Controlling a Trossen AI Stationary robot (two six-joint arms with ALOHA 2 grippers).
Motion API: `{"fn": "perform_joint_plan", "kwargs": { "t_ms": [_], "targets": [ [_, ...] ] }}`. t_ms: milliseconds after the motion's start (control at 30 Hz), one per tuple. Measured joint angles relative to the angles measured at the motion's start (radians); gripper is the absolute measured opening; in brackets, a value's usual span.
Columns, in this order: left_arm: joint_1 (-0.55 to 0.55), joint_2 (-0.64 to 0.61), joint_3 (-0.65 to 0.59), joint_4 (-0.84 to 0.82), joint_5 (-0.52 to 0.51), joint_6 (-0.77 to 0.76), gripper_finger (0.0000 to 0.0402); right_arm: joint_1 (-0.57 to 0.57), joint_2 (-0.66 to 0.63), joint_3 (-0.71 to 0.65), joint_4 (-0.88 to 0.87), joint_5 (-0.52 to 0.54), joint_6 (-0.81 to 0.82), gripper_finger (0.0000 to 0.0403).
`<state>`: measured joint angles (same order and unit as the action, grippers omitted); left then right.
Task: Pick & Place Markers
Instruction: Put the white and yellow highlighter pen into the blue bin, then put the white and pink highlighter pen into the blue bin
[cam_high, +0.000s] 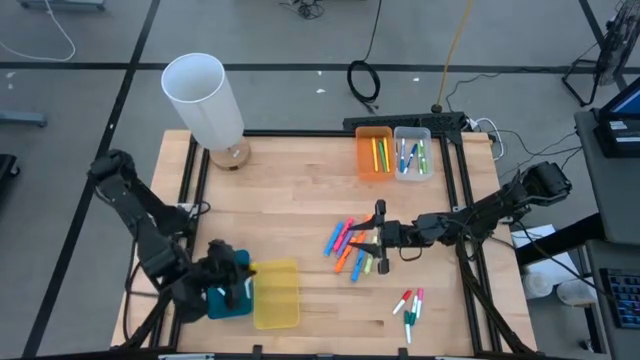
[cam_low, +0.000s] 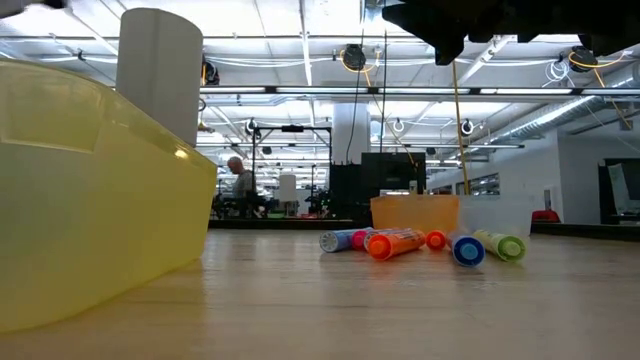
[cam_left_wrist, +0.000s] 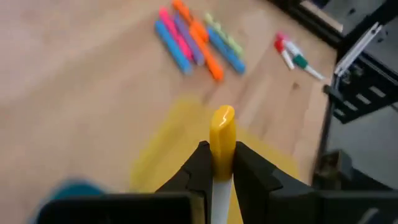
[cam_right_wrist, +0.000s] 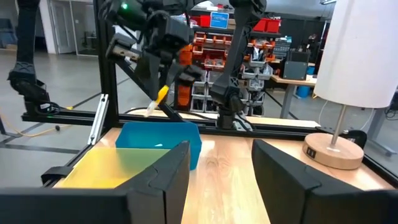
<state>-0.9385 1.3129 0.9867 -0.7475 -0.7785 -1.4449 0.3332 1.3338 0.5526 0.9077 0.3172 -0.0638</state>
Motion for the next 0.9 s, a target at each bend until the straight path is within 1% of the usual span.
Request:
{"fn": "perform_joint_plan", "kwargs": {
  "t_ms": [167,367,433,500,600,733,833,867,900],
  "targets": [
    [-0.037,0.077,0.0,-0.072,0.146,-0.282,0.0045,0.0,0.0,0.0,0.0,-0.002,-0.007,0.0155],
    [-0.052,0.14,-0.001,-0.258,0.32,-0.628,0.0045,0.0,0.0,0.0,0.019,-0.004,-0.066,0.0155],
    [-0.051,0.144,-0.001,-0.294,0.357,-0.694,0.0064,-0.003,0.0,0.0,0.041,-0.004,-0.084,0.0155],
    [-0.051,0.142,-0.001,-0.3,0.361,-0.714,0.0096,-0.008,-0.001,0.0,0.062,-0.004,-0.087,0.0155],
    [-0.051,0.143,-0.001,-0.297,0.361,-0.702,0.0139,-0.021,-0.001,0.0,0.064,-0.005,-0.079,0.0155],
    [-0.05,0.143,-0.001,-0.296,0.379,-0.645,0.018,-0.026,-0.001,0.0,0.06,-0.006,-0.084,0.0155],
    [-0.05,0.142,-0.001,-0.296,0.43,-0.607,0.0202,0.002,-0.004,0.0,0.059,-0.055,-0.152,0.0155],
    [-0.05,0.142,-0.001,-0.296,0.424,-0.607,0.0208,0.022,-0.01,0.0,0.054,-0.074,-0.195,0.0155],
    [-0.049,0.142,-0.001,-0.291,0.392,-0.583,0.0214,0.047,-0.015,-0.001,0.053,-0.084,-0.237,0.0155]
  ]
}}
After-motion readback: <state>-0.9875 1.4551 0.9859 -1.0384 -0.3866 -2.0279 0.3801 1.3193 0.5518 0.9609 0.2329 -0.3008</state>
